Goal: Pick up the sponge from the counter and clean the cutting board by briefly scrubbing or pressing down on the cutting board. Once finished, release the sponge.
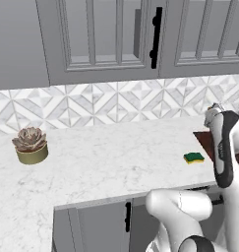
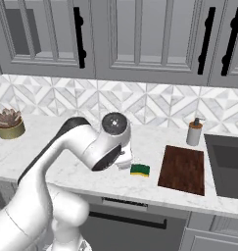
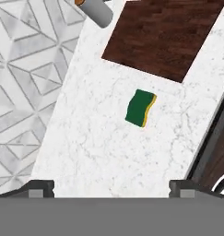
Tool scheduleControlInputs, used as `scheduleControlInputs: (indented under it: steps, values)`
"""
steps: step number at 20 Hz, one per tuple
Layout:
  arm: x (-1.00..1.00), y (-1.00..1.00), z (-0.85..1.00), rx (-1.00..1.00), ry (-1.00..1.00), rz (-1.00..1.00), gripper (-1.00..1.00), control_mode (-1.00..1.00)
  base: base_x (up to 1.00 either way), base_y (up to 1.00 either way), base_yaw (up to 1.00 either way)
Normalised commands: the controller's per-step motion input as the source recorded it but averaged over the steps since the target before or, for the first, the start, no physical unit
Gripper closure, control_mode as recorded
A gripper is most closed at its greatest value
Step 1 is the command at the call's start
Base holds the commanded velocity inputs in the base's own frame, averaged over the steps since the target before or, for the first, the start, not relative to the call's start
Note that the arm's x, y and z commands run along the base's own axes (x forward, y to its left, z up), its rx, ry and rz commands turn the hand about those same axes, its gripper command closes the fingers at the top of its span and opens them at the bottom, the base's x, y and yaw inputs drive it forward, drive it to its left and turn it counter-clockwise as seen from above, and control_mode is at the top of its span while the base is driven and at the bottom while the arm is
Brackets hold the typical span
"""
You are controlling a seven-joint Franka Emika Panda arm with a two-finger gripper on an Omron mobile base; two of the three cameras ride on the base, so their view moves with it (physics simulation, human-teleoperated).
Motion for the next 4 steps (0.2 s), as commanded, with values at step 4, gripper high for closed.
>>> scheduleControlInputs:
  steps: [4]
  values:
    - [-0.74, 0.76, 1.0, -0.23, -0.57, 0.18, -1.0, -1.0, 0.0, 0.0, 0.0]
